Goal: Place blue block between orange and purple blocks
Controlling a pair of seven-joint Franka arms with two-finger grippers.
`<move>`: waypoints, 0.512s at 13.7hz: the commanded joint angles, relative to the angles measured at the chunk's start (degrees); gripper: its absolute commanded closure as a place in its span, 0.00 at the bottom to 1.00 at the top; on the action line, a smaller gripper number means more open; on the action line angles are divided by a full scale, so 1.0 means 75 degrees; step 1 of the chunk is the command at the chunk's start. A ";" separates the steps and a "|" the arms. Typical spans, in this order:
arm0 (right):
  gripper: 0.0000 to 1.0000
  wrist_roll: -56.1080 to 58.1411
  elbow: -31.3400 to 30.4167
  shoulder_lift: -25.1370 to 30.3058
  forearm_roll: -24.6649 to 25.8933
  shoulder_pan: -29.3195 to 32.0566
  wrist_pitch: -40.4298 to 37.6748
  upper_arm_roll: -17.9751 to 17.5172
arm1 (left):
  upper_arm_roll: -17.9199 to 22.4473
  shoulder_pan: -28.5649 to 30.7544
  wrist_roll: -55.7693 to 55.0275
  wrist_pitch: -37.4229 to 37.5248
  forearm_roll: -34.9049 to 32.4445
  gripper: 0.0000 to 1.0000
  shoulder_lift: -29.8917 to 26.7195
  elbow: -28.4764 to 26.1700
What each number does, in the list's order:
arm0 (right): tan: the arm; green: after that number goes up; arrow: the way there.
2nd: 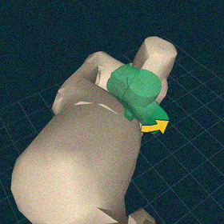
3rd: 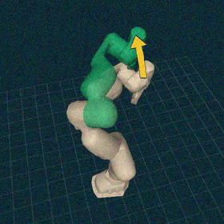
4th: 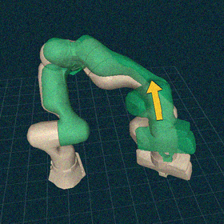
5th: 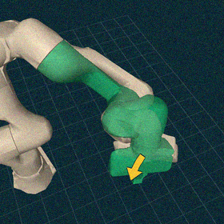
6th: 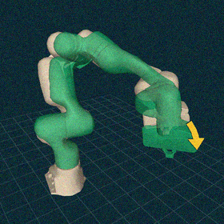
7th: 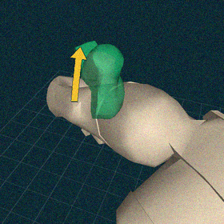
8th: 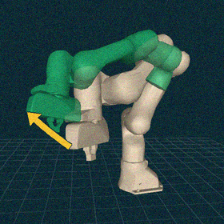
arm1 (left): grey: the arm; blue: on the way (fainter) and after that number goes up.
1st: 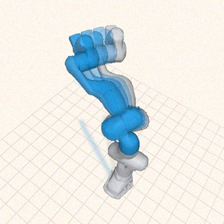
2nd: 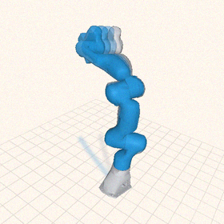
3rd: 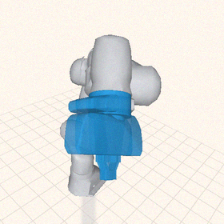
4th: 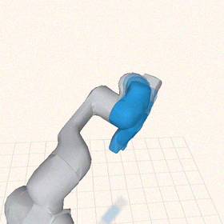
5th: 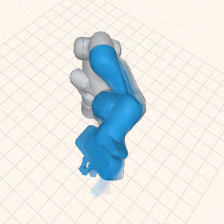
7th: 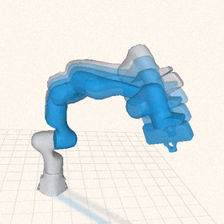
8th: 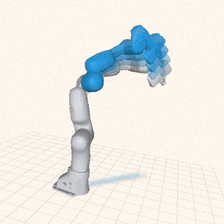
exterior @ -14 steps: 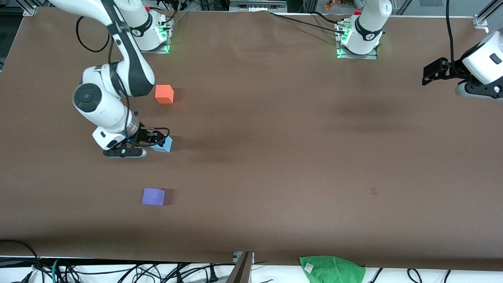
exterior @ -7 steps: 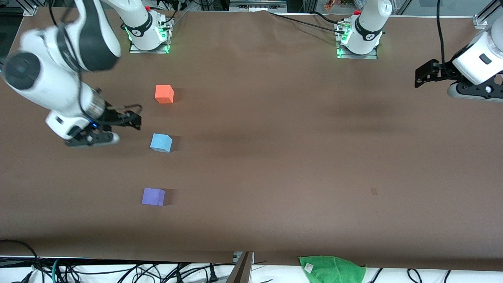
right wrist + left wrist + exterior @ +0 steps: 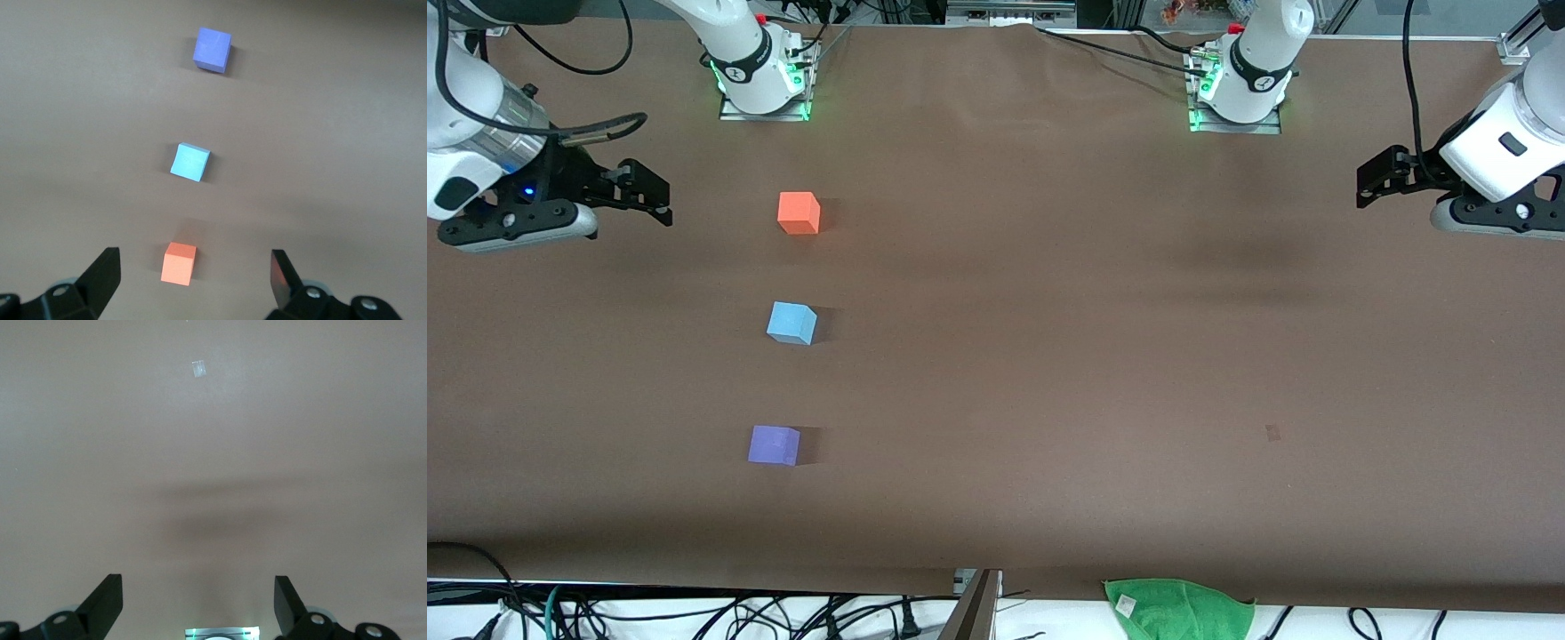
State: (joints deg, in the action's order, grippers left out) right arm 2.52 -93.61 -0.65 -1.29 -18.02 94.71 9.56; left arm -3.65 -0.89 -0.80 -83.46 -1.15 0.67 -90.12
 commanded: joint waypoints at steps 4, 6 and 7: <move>0.01 0.0109 0.0657 -0.0300 0.0137 0.0012 -0.0242 0.0003 | 0.0017 0.0095 -0.0081 -0.0028 0.0095 0.00 0.0039 0.0097; 0.01 0.0097 0.0646 -0.0324 0.0126 0.0012 -0.0288 0.0003 | 0.0052 0.0095 -0.0069 -0.0028 0.0095 0.00 0.0027 0.0097; 0.01 0.0051 0.0634 -0.0335 0.0091 0.0012 -0.0335 0.0003 | 0.0041 0.0095 -0.0069 -0.0028 0.0095 0.00 0.0027 0.0097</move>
State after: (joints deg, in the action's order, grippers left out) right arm 2.55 -90.56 -2.26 -0.95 -18.03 94.06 9.57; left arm -3.26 -0.42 -0.89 -83.49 -1.15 0.73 -90.10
